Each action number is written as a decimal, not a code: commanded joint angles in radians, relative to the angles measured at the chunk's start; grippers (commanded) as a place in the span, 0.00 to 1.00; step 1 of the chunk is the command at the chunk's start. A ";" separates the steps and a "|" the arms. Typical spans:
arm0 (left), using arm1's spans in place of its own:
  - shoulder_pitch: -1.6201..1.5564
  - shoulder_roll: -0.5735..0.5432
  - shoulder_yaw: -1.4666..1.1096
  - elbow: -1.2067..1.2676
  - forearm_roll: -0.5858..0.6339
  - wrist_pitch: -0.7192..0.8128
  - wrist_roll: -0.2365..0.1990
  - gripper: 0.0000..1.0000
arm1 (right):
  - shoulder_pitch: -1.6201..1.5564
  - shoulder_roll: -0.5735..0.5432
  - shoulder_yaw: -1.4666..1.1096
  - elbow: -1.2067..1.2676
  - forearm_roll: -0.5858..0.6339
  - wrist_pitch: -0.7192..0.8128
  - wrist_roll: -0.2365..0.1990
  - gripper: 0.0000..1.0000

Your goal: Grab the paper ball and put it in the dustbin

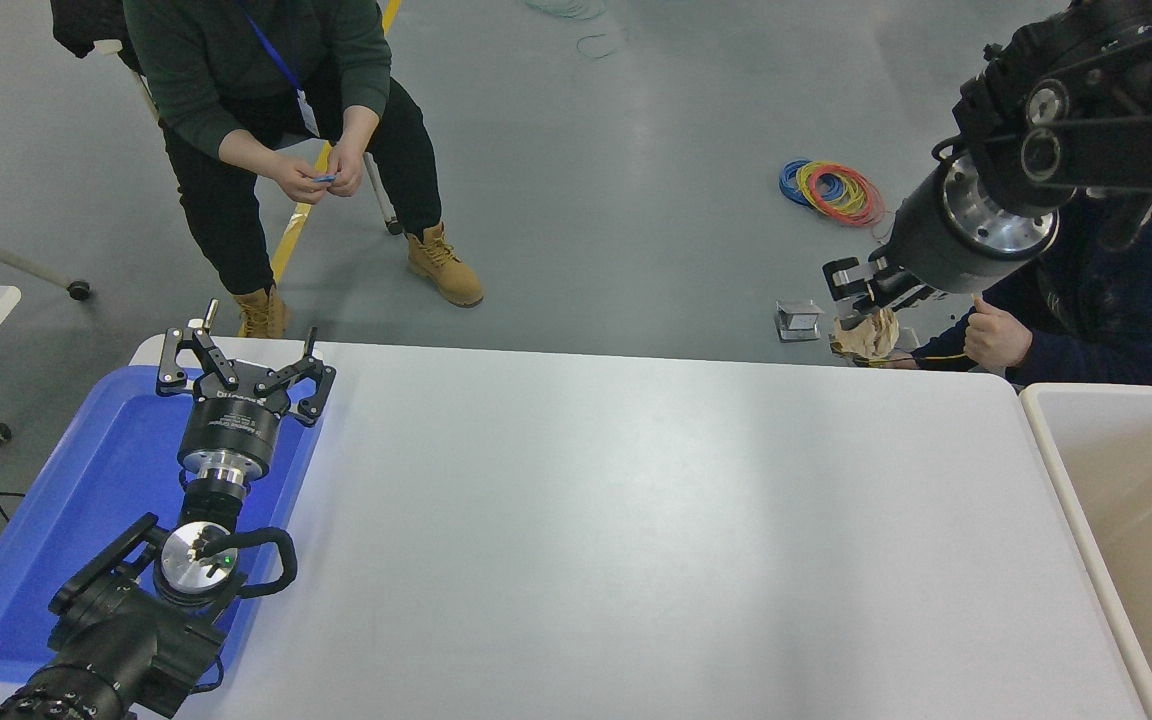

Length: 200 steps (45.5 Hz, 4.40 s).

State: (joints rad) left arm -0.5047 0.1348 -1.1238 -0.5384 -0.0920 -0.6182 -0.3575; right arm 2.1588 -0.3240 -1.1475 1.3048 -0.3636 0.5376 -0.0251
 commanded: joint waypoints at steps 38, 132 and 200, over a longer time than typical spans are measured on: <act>0.000 0.000 -0.001 0.000 0.000 0.000 0.000 1.00 | -0.801 -0.380 0.077 -0.837 0.008 -0.257 -0.004 0.00; 0.000 -0.001 0.001 0.000 0.000 0.000 0.000 1.00 | -1.580 -0.136 0.746 -1.197 0.101 -0.691 -0.004 0.00; 0.000 -0.001 -0.001 0.000 0.000 0.000 0.000 1.00 | -1.099 -0.257 1.476 -1.067 0.101 -0.716 -0.007 1.00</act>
State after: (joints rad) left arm -0.5047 0.1343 -1.1236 -0.5384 -0.0921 -0.6182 -0.3574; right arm 0.9651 -0.5172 0.0798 0.1460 -0.2612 -0.1821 -0.0322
